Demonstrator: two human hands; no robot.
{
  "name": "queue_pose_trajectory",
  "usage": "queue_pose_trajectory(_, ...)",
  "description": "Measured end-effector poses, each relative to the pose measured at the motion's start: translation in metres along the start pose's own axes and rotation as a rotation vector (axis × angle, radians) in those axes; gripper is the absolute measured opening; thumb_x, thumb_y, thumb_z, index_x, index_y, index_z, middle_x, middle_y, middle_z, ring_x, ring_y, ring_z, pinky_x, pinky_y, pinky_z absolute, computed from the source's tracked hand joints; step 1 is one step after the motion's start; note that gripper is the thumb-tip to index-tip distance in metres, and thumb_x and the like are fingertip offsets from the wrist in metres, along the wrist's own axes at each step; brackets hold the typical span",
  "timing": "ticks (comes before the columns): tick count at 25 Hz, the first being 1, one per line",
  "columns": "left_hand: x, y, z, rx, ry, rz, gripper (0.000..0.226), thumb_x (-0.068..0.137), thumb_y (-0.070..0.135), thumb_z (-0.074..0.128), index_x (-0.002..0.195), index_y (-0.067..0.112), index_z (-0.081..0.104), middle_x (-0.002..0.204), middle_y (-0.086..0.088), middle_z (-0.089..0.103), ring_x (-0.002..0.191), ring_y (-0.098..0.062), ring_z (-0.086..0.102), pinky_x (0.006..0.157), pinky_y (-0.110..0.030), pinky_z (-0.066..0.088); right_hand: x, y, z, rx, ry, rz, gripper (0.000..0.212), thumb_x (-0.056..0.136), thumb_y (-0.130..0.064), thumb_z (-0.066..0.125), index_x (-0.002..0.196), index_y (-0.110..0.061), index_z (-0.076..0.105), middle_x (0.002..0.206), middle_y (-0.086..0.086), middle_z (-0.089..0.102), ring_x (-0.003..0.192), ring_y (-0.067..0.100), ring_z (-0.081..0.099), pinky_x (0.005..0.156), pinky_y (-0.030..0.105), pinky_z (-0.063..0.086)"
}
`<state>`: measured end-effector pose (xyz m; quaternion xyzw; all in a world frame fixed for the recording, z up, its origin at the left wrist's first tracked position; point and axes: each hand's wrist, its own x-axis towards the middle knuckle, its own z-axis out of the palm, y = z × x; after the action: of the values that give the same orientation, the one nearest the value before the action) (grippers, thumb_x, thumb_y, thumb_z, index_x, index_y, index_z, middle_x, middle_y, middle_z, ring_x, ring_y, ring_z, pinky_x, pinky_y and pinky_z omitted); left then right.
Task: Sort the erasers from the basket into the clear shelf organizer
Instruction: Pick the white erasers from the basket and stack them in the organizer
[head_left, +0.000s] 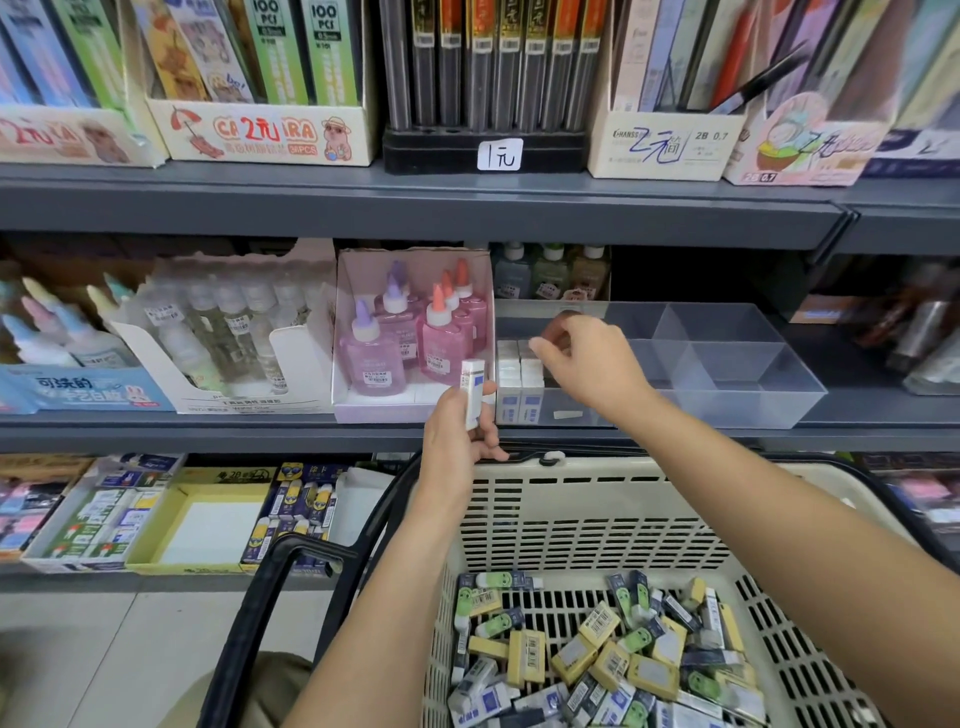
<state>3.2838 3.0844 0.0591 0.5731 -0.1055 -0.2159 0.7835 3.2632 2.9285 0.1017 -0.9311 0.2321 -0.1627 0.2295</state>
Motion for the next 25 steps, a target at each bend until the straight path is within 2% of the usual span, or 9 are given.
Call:
queue_pose_trajectory(4, -0.001, -0.002, 0.001, -0.068, -0.121, -0.062, 0.034, 0.098, 0.018, 0.027, 0.1, 0.004, 0.058, 0.057, 0.003, 0.045, 0.048, -0.011, 0.041, 0.042, -0.024, 0.039, -0.035, -0.017, -0.01, 0.441, -0.21, -0.06, 0.011, 0.091, -0.023, 0.057, 0.085, -0.02, 0.066, 0.07, 0.001, 0.065, 0.063, 0.019, 0.062, 0.068, 0.034, 0.054)
queue_pose_trajectory(6, -0.005, -0.005, 0.006, 0.03, -0.16, -0.037, 0.024, 0.099, 0.019, 0.034, 0.098, 0.008, 0.055, 0.065, 0.001, 0.049, 0.052, -0.009, 0.044, 0.043, -0.023, 0.039, -0.041, -0.018, -0.016, 0.515, -0.281, -0.011, 0.013, 0.09, -0.027, 0.058, 0.082, -0.02, 0.066, 0.065, 0.002, 0.065, 0.056, 0.014, 0.058, 0.057, 0.026, 0.049)
queue_pose_trajectory(8, -0.008, -0.008, 0.009, 0.229, -0.169, 0.062, 0.01, 0.096, 0.015, 0.047, 0.1, 0.019, 0.055, 0.076, 0.002, 0.056, 0.057, -0.005, 0.049, 0.046, -0.02, 0.042, -0.043, -0.015, -0.021, 0.509, -0.302, 0.045, 0.015, 0.088, -0.023, 0.062, 0.084, -0.01, 0.069, 0.066, 0.005, 0.067, 0.055, 0.01, 0.059, 0.053, 0.018, 0.046)
queue_pose_trajectory(11, -0.012, -0.014, 0.008, 0.507, -0.086, 0.304, 0.018, 0.091, 0.015, 0.056, 0.101, 0.03, 0.056, 0.093, 0.007, 0.063, 0.072, 0.001, 0.056, 0.06, -0.015, 0.044, -0.04, -0.002, -0.033, 0.521, -0.303, 0.082, 0.009, 0.086, -0.014, 0.064, 0.087, -0.007, 0.069, 0.066, 0.0, 0.069, 0.056, 0.002, 0.064, 0.052, 0.015, 0.05)
queue_pose_trajectory(14, -0.003, -0.017, 0.004, 0.727, 0.131, 0.435, 0.022, 0.09, 0.02, 0.056, 0.112, 0.024, 0.058, 0.105, 0.008, 0.057, 0.092, -0.001, 0.055, 0.077, -0.008, 0.041, -0.022, 0.013, -0.047, 0.375, -0.102, 0.014, 0.002, 0.084, -0.02, 0.067, 0.084, -0.02, 0.068, 0.072, -0.007, 0.07, 0.068, 0.004, 0.066, 0.06, 0.018, 0.048)
queue_pose_trajectory(16, 0.006, -0.019, 0.005, 0.874, 0.16, 0.377, 0.033, 0.089, 0.025, 0.058, 0.121, 0.019, 0.053, 0.114, 0.006, 0.055, 0.106, -0.009, 0.052, 0.09, -0.021, 0.041, -0.009, 0.021, -0.049, 0.097, -0.04, -0.028, 0.006, 0.084, -0.028, 0.067, 0.088, -0.024, 0.069, 0.081, -0.006, 0.068, 0.077, 0.01, 0.063, 0.07, 0.024, 0.049)
queue_pose_trajectory(18, 0.012, -0.022, 0.008, 0.94, 0.144, 0.32, 0.038, 0.088, 0.026, 0.059, 0.124, 0.016, 0.051, 0.118, 0.004, 0.056, 0.108, -0.013, 0.053, 0.09, -0.026, 0.042, -0.002, 0.025, -0.04, -0.057, -0.152, -0.035, 0.01, 0.085, -0.031, 0.065, 0.092, -0.025, 0.068, 0.088, -0.004, 0.069, 0.083, 0.012, 0.062, 0.081, 0.028, 0.05)
queue_pose_trajectory(21, 0.016, -0.026, 0.008, 0.928, 0.16, 0.335, 0.033, 0.089, 0.026, 0.058, 0.12, 0.018, 0.054, 0.112, 0.005, 0.059, 0.096, -0.011, 0.059, 0.078, -0.023, 0.041, -0.002, 0.026, -0.022, -0.157, -0.322, -0.068, 0.016, 0.092, -0.029, 0.054, 0.099, -0.024, 0.069, 0.107, -0.005, 0.069, 0.103, 0.017, 0.06, 0.098, 0.04, 0.043)
queue_pose_trajectory(25, 0.015, -0.026, 0.006, 0.931, 0.145, 0.342, 0.031, 0.089, 0.023, 0.057, 0.119, 0.016, 0.055, 0.107, 0.006, 0.06, 0.088, -0.004, 0.055, 0.078, -0.022, 0.042, -0.002, 0.029, -0.013, -0.19, -0.374, -0.113, 0.029, 0.098, -0.02, 0.04, 0.104, -0.017, 0.068, 0.123, -0.003, 0.062, 0.113, 0.023, 0.054, 0.102, 0.044, 0.038)
